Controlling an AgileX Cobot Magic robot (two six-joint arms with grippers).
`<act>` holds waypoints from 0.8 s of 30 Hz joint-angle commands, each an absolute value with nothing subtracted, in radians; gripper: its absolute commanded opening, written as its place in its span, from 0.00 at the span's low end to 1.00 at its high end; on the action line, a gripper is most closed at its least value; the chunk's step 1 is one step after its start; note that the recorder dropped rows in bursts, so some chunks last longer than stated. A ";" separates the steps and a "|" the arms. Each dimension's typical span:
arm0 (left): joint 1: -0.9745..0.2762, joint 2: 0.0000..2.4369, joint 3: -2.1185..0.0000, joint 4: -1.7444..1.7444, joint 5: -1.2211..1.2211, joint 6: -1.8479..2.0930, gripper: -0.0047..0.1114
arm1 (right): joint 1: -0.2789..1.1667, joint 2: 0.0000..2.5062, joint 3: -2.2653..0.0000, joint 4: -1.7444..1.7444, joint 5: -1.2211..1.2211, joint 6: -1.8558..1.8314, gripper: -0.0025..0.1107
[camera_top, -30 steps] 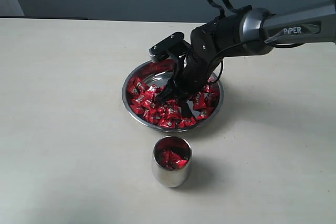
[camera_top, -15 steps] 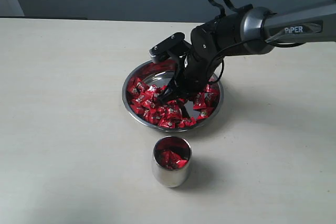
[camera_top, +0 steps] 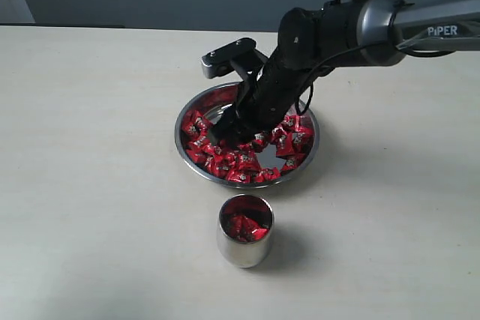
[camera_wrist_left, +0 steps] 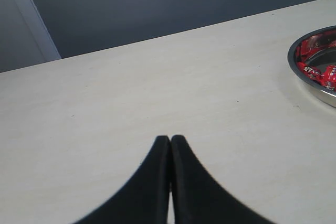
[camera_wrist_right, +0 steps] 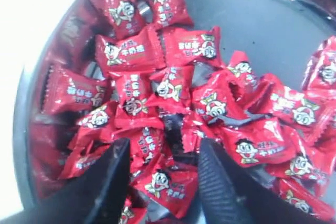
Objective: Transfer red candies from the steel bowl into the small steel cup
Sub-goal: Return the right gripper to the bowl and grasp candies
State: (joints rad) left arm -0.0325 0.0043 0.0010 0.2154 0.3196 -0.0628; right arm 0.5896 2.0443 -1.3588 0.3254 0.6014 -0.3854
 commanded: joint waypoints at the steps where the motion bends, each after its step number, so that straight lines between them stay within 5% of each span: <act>1: -0.033 0.000 0.000 0.216 0.313 -0.068 0.04 | 0.582 2.063 -1.363 0.343 0.673 -0.388 0.38; 18: -0.033 0.000 0.000 0.216 0.313 -0.068 0.04 | 0.582 2.122 -1.363 0.321 0.663 -0.387 0.37; 24: -0.033 0.000 0.000 0.216 0.313 -0.068 0.04 | 0.582 2.104 -1.367 0.323 0.622 -0.387 0.08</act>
